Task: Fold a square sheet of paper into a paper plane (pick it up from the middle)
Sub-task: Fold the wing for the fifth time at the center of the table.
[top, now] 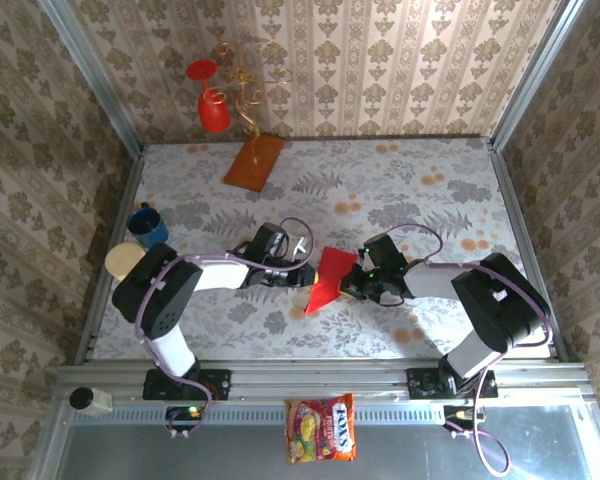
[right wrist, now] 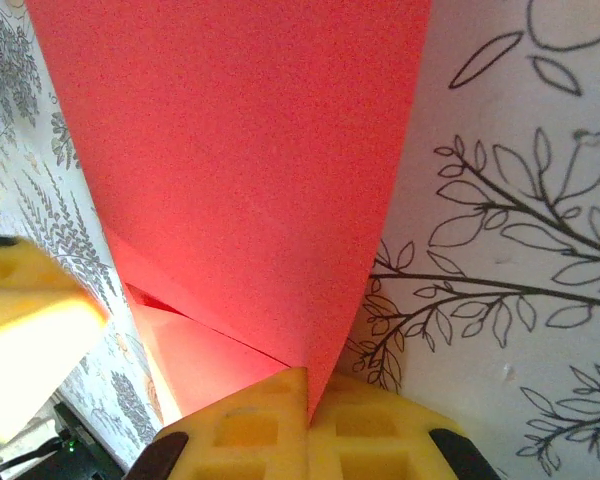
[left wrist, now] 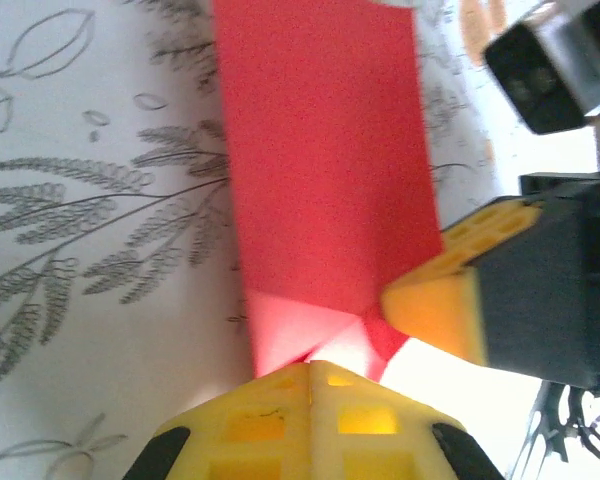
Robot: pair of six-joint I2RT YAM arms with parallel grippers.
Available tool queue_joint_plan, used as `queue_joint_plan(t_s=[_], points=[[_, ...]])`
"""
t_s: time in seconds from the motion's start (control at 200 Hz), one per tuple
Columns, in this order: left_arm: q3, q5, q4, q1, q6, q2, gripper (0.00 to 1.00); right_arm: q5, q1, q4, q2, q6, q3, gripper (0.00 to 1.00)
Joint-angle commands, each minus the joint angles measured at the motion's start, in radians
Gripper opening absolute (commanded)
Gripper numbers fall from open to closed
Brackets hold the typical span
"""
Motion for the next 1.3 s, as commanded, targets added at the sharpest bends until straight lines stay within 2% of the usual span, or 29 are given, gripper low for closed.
queue_joint_plan(t_s=[0.0, 0.18, 0.4, 0.735, 0.875, 1.03, 1.155, 1.295], points=[[-0.022, -0.013, 0.011, -0.047, -0.028, -0.057, 0.00, 0.033, 0.008, 0.000, -0.024, 0.012, -0.020, 0.00], [-0.060, -0.035, 0.025, -0.110, -0.055, -0.076, 0.00, 0.036, 0.008, -0.003, -0.025, 0.009, -0.021, 0.00], [-0.167, -0.065, 0.099, -0.114, -0.100, -0.071, 0.00, 0.040, 0.008, -0.001, -0.020, 0.009, -0.022, 0.00], [-0.270, -0.080, 0.178, -0.056, -0.104, -0.055, 0.00, 0.043, 0.009, -0.006, -0.029, 0.006, -0.026, 0.00], [-0.273, -0.080, 0.178, -0.034, -0.109, -0.111, 0.00, 0.039, 0.008, -0.014, -0.052, 0.013, -0.030, 0.00], [-0.240, -0.176, 0.077, -0.062, -0.080, -0.229, 0.00, 0.040, 0.008, -0.051, -0.089, 0.016, -0.017, 0.00], [-0.197, -0.344, -0.064, -0.139, -0.003, -0.312, 0.01, 0.044, 0.009, -0.084, -0.115, 0.015, -0.003, 0.00], [-0.170, -0.493, -0.125, -0.227, 0.076, -0.355, 0.04, 0.049, 0.008, -0.112, -0.128, 0.012, 0.011, 0.00]])
